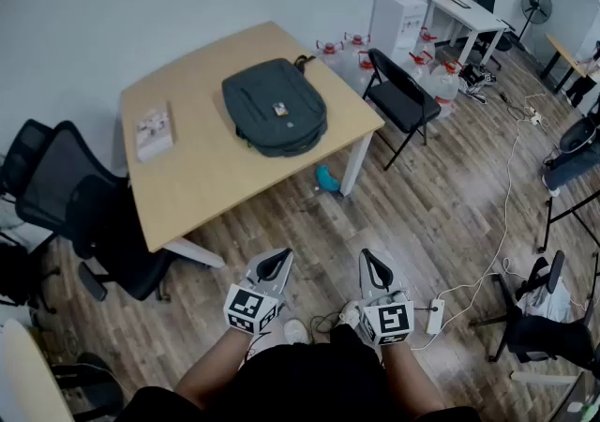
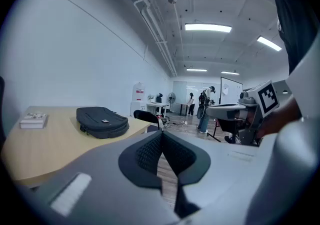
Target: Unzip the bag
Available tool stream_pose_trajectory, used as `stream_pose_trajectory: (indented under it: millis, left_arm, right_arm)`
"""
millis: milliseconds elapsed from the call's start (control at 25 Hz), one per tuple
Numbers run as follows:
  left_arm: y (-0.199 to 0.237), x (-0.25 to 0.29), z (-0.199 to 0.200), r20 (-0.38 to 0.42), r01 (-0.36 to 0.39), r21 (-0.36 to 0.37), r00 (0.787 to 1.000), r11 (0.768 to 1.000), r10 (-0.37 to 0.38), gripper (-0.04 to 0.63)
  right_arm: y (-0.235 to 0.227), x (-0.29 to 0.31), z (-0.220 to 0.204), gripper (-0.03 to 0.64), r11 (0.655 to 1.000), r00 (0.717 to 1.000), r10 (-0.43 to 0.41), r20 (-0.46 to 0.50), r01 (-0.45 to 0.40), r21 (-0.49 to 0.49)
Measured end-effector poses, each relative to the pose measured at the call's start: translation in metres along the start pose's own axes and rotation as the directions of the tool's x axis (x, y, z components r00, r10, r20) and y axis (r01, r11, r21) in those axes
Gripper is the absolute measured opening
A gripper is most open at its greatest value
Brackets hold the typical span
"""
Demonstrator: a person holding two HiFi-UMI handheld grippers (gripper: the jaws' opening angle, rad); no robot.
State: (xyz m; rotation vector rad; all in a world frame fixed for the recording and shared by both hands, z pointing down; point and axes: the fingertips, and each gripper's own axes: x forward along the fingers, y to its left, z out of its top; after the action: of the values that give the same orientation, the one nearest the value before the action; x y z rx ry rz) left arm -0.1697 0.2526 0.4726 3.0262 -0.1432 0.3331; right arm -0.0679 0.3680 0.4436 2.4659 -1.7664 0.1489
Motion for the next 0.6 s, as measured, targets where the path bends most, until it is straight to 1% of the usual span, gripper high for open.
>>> stream_pose_trajectory:
  millis: [240, 400, 520, 600]
  left_arm:
    - [0.005, -0.005, 0.004, 0.01, 0.001, 0.007, 1.0, 1.0, -0.001, 0.018]
    - [0.007, -0.011, 0.005, 0.017, 0.01, 0.006, 1.0, 1.0, -0.01, 0.018]
    - [0.013, -0.012, 0.004, 0.015, 0.013, 0.01, 1.0, 1.0, -0.013, 0.018]
    - [0.017, -0.009, 0.001, 0.008, 0.008, 0.01, 1.0, 1.0, -0.008, 0.018]
  right_arm:
    - [0.003, 0.004, 0.006, 0.002, 1.0, 1.0, 0.003, 0.015, -0.003, -0.007]
    - [0.005, 0.002, 0.009, 0.002, 0.999, 0.999, -0.03, 0.015, 0.03, -0.031]
    - [0.0, 0.0, 0.014, 0.003, 0.998, 0.997, -0.057, 0.042, 0.058, -0.01]
    - [-0.004, 0.003, 0.013, 0.003, 0.998, 0.997, -0.058, 0.055, 0.057, 0.012]
